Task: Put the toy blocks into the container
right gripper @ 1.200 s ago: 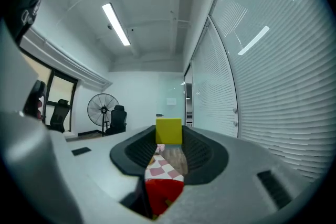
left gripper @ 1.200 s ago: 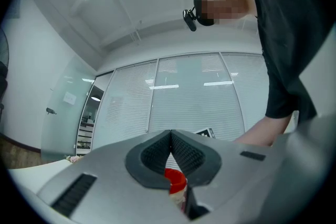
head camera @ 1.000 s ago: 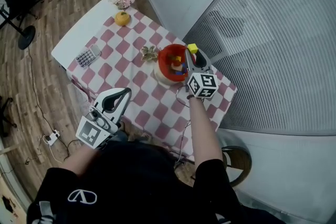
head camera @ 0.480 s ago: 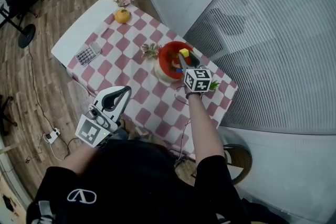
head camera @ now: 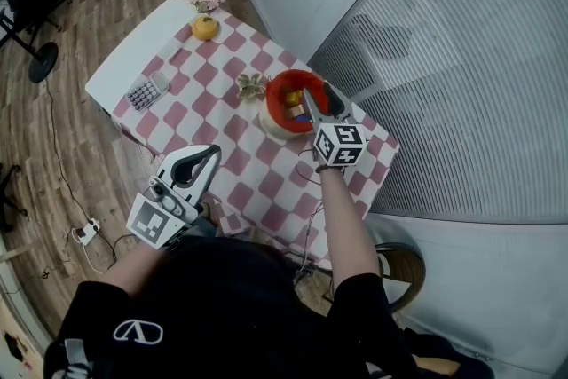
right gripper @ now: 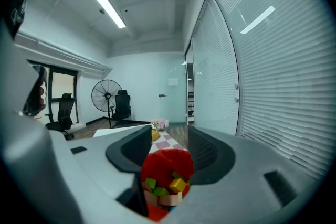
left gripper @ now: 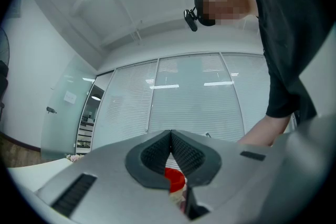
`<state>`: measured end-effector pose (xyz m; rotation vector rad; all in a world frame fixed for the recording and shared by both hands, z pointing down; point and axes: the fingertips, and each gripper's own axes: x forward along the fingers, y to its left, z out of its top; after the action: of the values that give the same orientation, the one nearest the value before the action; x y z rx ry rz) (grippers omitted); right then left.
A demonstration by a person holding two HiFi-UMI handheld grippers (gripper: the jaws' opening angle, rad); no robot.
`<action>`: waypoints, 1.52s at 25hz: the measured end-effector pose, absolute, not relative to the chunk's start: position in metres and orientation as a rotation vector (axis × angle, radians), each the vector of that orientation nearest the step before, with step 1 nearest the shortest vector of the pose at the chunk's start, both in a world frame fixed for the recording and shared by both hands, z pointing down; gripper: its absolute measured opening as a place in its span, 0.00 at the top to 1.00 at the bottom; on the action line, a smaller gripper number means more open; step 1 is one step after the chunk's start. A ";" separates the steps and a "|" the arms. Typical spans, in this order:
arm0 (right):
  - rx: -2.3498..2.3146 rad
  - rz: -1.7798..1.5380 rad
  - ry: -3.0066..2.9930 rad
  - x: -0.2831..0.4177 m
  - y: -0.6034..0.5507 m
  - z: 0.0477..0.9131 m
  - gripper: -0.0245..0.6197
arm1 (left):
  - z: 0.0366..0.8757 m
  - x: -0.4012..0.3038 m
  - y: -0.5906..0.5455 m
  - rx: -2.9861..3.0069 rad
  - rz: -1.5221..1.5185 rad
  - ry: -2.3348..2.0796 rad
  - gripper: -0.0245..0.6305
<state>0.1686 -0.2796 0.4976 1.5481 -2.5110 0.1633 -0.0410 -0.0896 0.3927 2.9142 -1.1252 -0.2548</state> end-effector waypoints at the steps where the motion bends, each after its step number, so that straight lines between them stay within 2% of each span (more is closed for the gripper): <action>1: 1.555 0.138 -2.530 0.167 -0.273 0.485 0.63 | 0.392 -0.040 -0.089 2.915 -0.257 -1.119 0.95; 13: 1.617 -0.073 -2.710 0.156 -0.158 0.376 0.74 | 0.383 -0.016 -0.086 2.972 -0.291 -0.993 0.95; 19: 1.683 -0.099 -2.689 0.160 -0.105 0.367 0.83 | 0.352 0.003 -0.084 3.007 -0.429 -0.914 0.95; 26: 1.790 -0.133 -2.646 0.159 -0.065 0.367 0.95 | 0.368 0.011 -0.077 3.034 -0.333 -0.827 0.95; 38: 1.909 -0.080 -2.596 0.164 -0.041 0.384 0.95 | 0.366 0.010 -0.070 3.048 -0.334 -0.789 0.95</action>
<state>0.1643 -0.0405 0.3839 1.9090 -2.5960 -0.0796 0.0101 -0.0700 0.3658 3.0485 -0.7889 -0.3336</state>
